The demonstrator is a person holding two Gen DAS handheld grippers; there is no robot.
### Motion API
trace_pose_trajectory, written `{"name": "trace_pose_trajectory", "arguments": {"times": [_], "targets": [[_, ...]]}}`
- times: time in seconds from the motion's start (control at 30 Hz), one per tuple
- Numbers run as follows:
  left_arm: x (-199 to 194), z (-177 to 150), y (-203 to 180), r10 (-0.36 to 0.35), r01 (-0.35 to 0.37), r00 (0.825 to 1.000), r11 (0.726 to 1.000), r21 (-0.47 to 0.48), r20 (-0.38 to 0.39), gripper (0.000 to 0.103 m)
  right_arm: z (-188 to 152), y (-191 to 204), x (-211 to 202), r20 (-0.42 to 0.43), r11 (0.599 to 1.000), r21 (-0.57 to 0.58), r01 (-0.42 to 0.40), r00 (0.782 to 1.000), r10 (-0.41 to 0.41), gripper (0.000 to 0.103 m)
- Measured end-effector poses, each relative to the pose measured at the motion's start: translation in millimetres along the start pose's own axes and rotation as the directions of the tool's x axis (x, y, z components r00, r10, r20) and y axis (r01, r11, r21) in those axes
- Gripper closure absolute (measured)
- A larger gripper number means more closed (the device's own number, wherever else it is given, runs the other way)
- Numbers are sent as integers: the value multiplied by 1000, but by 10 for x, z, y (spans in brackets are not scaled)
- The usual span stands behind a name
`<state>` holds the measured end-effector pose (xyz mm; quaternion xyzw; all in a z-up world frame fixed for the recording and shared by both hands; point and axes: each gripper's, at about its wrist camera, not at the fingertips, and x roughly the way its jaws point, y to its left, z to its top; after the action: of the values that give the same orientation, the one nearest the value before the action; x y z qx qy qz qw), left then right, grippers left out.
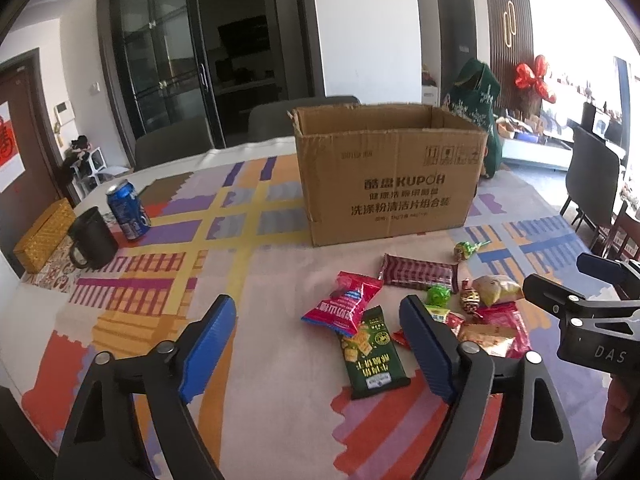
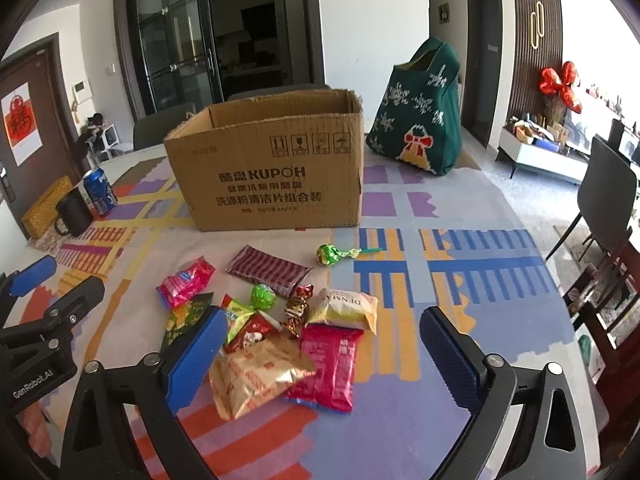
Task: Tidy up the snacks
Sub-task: 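Grasp the red candy bag with the left tool while the right tool grasps the white DENMAS bag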
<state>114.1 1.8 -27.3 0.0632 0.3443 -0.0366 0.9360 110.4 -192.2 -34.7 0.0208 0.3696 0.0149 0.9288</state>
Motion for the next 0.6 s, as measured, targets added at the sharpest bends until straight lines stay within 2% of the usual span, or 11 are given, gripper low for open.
{"name": "trace_pose_trajectory", "arguments": {"times": [0.3,0.6], "targets": [[560,65,-57,-40,42,995,999,16,-93,29,71,-70,513,-96,1000,29,6,995,-4,16],[1011,7,-113,-96,98,975,995,-1,-199,39,43,-153,888,-179,998,51,22,984,-13,26]]}}
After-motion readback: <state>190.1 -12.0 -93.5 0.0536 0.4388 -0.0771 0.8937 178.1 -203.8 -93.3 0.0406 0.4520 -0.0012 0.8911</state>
